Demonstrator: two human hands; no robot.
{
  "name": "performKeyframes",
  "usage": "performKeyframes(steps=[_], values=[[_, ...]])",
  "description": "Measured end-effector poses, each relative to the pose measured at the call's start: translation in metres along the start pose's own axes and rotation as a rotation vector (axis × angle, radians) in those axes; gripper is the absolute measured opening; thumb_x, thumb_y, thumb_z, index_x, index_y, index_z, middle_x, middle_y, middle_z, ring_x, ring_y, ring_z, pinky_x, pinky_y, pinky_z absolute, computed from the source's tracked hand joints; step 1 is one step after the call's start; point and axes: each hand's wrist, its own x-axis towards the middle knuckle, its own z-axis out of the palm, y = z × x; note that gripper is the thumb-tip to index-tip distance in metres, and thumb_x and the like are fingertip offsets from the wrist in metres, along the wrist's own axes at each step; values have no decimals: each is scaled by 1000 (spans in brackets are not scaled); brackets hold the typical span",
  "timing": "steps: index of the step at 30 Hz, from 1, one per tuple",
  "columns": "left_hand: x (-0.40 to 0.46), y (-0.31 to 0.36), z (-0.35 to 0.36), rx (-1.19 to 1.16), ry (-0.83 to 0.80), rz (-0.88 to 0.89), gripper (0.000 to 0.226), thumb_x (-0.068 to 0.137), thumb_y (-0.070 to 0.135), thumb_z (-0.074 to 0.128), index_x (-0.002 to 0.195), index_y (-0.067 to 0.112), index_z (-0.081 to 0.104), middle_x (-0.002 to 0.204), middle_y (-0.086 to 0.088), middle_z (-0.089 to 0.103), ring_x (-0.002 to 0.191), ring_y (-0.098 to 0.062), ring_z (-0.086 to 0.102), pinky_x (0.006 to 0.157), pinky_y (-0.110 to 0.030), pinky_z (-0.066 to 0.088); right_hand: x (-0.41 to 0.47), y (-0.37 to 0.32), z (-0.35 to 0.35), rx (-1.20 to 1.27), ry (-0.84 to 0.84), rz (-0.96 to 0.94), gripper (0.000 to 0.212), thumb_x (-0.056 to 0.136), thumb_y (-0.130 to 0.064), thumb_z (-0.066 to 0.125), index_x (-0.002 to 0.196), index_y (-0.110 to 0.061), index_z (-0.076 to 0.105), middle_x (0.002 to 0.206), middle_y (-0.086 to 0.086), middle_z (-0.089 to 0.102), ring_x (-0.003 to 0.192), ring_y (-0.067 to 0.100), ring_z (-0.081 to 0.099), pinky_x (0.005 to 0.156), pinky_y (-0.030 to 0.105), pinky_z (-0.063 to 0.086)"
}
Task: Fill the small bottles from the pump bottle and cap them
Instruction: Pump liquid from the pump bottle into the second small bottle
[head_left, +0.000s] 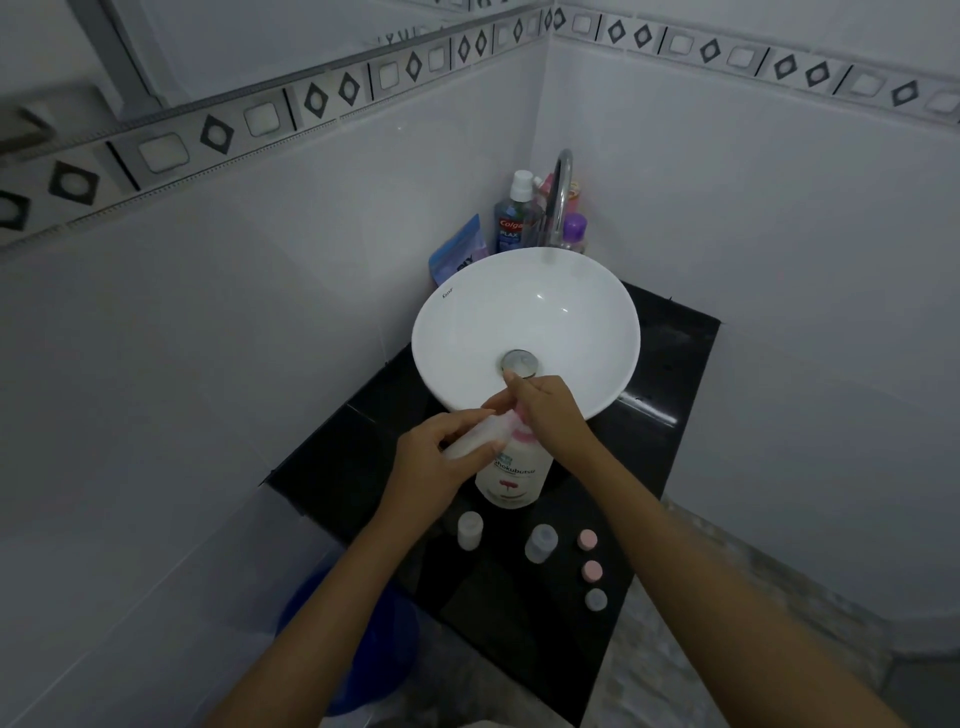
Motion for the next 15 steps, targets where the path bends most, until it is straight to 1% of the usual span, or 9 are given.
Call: performKeyframes(steps=[2,4,6,8,11,15], values=[[0,0,-2,14,12,3,33,78,23,77,109,27,68,106,8,70,98,-3,64,78,-17,53,0,-5,-1,-2,9,3,46,97,-30,43,66,-19,75,74,0,71,77,13,61,72,21,43],[-1,-1,-3,25,41,12,36,77,20,77,112,22,69,107,4,69,100,-7,63,80,-22,54,0,-9,-1,10,12,13,47,97,-30,43,64,-20,74,69,-6,70,71,4,60,68,17,39],[-1,-2,-3,41,56,23,39,77,19,77,114,18,68,109,2,68,101,-11,62,82,-25,54,0,-11,-2,5,16,20,48,97,-30,44,60,-22,73,62,-13,69,64,-3,60,67,16,37],[-1,-3,-2,55,59,25,40,76,19,78,115,18,67,107,3,68,100,-11,62,82,-27,54,0,-11,-3,6,12,12,48,97,-30,44,59,-23,73,56,-16,68,58,-9,59,68,17,38],[-2,-4,-2,71,63,25,40,75,19,79,114,20,67,105,4,68,98,-10,62,79,-24,52,1,-11,-4,10,-5,3,47,97,-29,43,62,-21,73,56,-16,68,58,-9,59,67,15,39],[-4,-6,-3,132,94,33,43,74,22,80,114,20,65,103,9,68,95,-3,61,74,-17,48,2,-11,-4,53,-14,0,45,98,-26,43,69,-10,74,56,-11,70,57,-6,61,60,4,43]])
